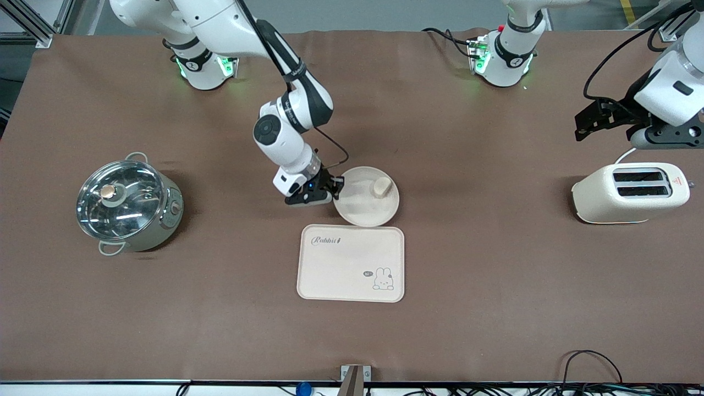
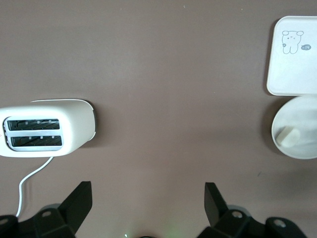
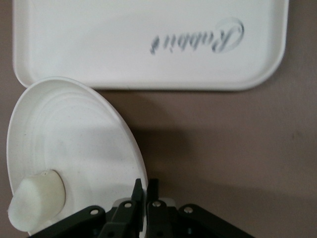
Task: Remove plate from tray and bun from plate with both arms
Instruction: 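Release the plate and withdraw the right gripper while the left gripper reaches the bun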
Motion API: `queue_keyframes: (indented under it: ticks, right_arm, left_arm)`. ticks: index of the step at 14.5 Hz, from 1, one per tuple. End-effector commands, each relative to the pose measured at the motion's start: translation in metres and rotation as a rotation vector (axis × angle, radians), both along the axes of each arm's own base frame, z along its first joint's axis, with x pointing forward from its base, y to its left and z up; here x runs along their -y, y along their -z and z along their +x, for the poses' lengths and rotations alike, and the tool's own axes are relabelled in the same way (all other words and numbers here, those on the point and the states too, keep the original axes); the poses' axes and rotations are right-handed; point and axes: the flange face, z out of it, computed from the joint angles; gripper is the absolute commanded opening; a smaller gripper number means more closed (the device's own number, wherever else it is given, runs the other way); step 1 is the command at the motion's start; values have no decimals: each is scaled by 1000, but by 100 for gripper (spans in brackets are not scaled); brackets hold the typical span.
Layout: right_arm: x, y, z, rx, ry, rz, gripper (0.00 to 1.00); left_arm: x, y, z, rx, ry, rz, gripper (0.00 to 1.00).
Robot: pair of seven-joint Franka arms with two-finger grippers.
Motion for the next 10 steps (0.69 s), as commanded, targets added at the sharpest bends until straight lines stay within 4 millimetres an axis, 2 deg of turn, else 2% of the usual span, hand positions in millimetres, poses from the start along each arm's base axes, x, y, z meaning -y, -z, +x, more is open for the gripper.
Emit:
queue_keyframes:
  ticks: [1, 2, 3, 4, 6, 7, 10]
  right_arm:
    - [8, -4, -24, -5, -12, -5, 22]
    - [9, -5, -23, -6, -6, -3, 62]
    - [7, -10, -22, -3, 3, 4, 84]
    - [7, -14, -21, -3, 21, 15, 98]
    - [11, -29, -8, 10, 47, 41, 100]
    - [20, -38, 6, 22, 70, 54, 100]
    - [58, -76, 43, 28, 119, 89, 100]
  left_arm:
    - [5, 10, 9, -26, 3, -3, 100]
    - [8, 16, 12, -37, 6, -5, 100]
    - [11, 26, 17, -55, -1, -11, 100]
    - [16, 42, 23, -85, -6, -19, 100]
    - [38, 68, 31, -125, 1, -19, 100]
    - [50, 80, 35, -133, -15, -20, 100]
    - [105, 121, 39, -175, -95, -8, 100]
